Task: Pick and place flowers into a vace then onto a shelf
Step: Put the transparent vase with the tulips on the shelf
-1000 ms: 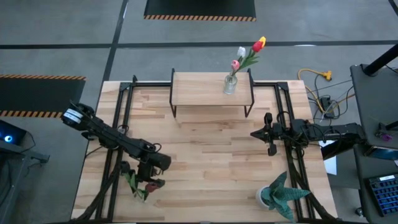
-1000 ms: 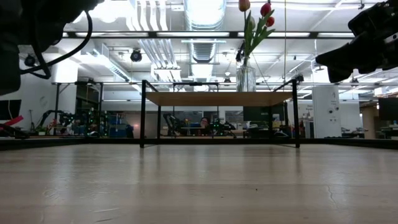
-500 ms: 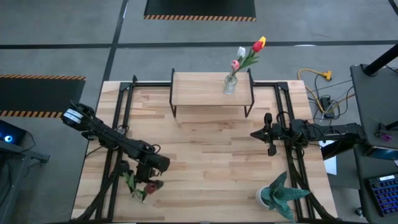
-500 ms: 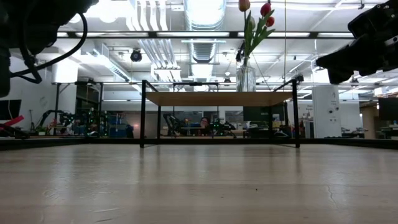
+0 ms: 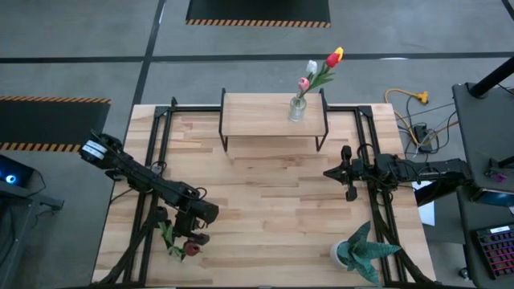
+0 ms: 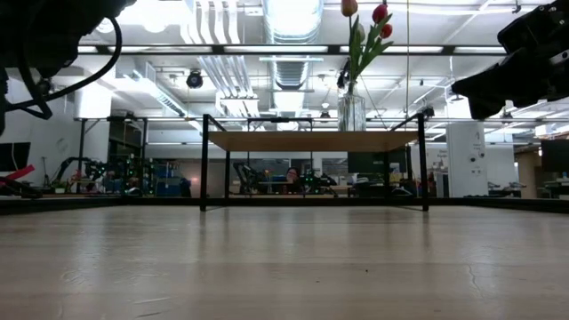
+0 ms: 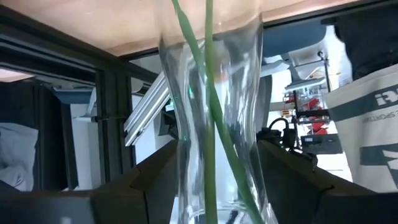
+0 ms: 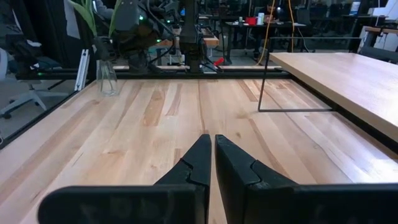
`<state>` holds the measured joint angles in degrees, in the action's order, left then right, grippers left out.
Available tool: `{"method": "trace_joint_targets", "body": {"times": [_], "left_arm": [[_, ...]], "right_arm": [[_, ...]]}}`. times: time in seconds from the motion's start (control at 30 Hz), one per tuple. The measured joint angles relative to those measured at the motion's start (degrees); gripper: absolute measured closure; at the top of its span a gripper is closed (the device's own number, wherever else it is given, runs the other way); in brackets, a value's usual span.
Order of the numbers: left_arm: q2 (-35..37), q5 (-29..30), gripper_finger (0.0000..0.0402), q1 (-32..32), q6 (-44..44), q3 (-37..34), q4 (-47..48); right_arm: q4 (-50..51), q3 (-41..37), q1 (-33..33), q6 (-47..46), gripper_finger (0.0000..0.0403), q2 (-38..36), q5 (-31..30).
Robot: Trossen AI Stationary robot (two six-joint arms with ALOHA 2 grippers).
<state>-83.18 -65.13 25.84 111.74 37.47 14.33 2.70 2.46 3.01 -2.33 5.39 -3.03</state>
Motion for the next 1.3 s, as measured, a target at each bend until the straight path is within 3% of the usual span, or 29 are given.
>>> {"method": "trace_joint_targets", "body": {"times": [0.4,0.63,0.73,1.3], "left_arm": [[0.0,-1.2,0.0226,0.8,1.3,-0.1,0.0],[0.1,-9.5,0.0228,0.7,1.5,0.4,0.1],[0.7,-9.8,0.0228,0.0,2.7,1.3,0.0],[0.7,-1.9,0.0230,-1.4,12.9,7.0,-1.6]], "right_arm": [[0.0,0.0,0.0,0.0,0.0390,0.0,0.0],[0.0,0.0,0.0,0.0,0.0390,0.0,0.0],[0.0,0.0,0.0,0.0,0.0390,0.0,0.0],[-0.7,0.0,0.0,-0.8,0.0390,0.0,-0.1]]}}
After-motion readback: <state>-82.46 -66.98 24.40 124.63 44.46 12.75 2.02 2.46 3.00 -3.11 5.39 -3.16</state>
